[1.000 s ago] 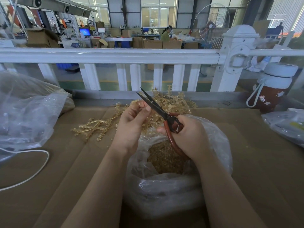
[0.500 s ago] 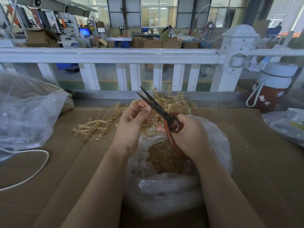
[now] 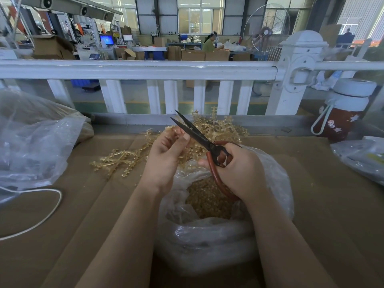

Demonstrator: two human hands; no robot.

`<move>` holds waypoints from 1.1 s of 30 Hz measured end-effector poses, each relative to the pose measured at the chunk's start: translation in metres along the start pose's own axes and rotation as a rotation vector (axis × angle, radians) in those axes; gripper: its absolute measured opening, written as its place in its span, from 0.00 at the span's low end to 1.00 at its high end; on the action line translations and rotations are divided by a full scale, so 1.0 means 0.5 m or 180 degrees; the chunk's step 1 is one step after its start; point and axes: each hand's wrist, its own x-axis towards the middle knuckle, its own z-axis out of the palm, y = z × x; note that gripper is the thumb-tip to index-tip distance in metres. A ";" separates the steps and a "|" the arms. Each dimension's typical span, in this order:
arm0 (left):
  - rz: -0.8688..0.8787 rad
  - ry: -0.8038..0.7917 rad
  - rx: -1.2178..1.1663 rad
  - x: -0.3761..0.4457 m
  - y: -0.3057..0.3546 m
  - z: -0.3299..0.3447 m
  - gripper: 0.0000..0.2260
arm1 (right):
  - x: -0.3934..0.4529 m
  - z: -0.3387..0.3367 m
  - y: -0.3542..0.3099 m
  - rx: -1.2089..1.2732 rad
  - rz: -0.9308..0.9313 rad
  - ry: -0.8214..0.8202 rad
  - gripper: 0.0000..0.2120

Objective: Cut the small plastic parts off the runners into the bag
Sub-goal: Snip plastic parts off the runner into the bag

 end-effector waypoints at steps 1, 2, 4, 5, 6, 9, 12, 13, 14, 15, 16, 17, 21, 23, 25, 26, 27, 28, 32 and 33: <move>-0.0030 0.0030 0.0014 0.000 -0.001 0.000 0.10 | 0.000 0.000 0.000 0.0019 -0.0014 0.0011 0.34; -0.0049 0.0044 0.0025 0.000 -0.001 0.000 0.09 | 0.000 0.000 0.000 0.0033 -0.0027 0.0019 0.34; -0.0062 0.0040 0.0031 0.000 -0.001 0.000 0.09 | 0.000 0.000 0.001 0.0048 -0.0043 0.0018 0.33; -0.0073 0.0046 0.0038 0.000 -0.001 0.000 0.10 | -0.001 0.000 0.000 0.0052 -0.0038 0.0005 0.33; -0.0099 0.0081 0.0053 0.000 -0.002 0.001 0.10 | 0.000 -0.001 0.000 0.0064 -0.0019 -0.0017 0.33; -0.0268 0.0358 0.0010 0.002 -0.003 0.002 0.06 | -0.001 -0.003 -0.002 0.0245 0.0135 -0.0090 0.30; -0.0494 0.0563 -0.0047 0.005 -0.003 0.000 0.07 | -0.001 -0.002 -0.006 0.0650 0.0386 -0.0070 0.24; -0.0578 0.0572 -0.0090 0.006 -0.002 -0.001 0.08 | 0.000 -0.002 -0.007 0.0812 0.0531 -0.0075 0.23; -0.0663 0.0563 -0.0139 0.006 -0.003 -0.001 0.08 | 0.001 -0.002 -0.008 0.0964 0.0680 -0.0094 0.23; -0.0741 0.0538 -0.0186 0.007 -0.004 -0.001 0.08 | 0.004 -0.003 -0.007 0.1097 0.0793 -0.0121 0.21; -0.0804 0.0500 -0.0229 0.007 -0.004 -0.001 0.08 | 0.006 -0.005 -0.007 0.1219 0.0855 -0.0150 0.18; -0.0850 0.0463 -0.0276 0.007 -0.005 -0.001 0.07 | 0.008 -0.005 -0.007 0.1337 0.0881 -0.0178 0.15; -0.0902 0.0344 -0.0511 0.008 -0.007 0.002 0.07 | 0.015 -0.005 -0.016 0.1752 0.1136 -0.0345 0.09; -0.0967 0.0324 -0.0533 0.007 -0.007 0.004 0.08 | 0.016 -0.008 -0.022 0.1921 0.1263 -0.0348 0.10; -0.1127 0.0287 -0.0496 0.007 -0.006 0.004 0.06 | 0.017 -0.012 -0.024 0.2101 0.1373 -0.0276 0.09; -0.1242 0.0213 -0.0474 0.006 -0.004 0.002 0.08 | 0.017 -0.014 -0.024 0.2222 0.1413 -0.0226 0.07; -0.1388 0.0091 -0.0433 0.005 -0.002 0.000 0.13 | 0.017 -0.016 -0.023 0.2336 0.1427 -0.0164 0.06; -0.1545 -0.0060 -0.0360 0.003 0.000 -0.003 0.18 | 0.017 -0.018 -0.021 0.2420 0.1429 -0.0090 0.05; -0.1815 -0.0350 -0.0168 -0.003 0.003 -0.001 0.24 | 0.018 -0.025 -0.011 0.2596 0.1334 0.0166 0.06; -0.1789 -0.0285 -0.0214 -0.003 0.003 0.000 0.23 | 0.018 -0.026 -0.009 0.2597 0.1296 0.0185 0.07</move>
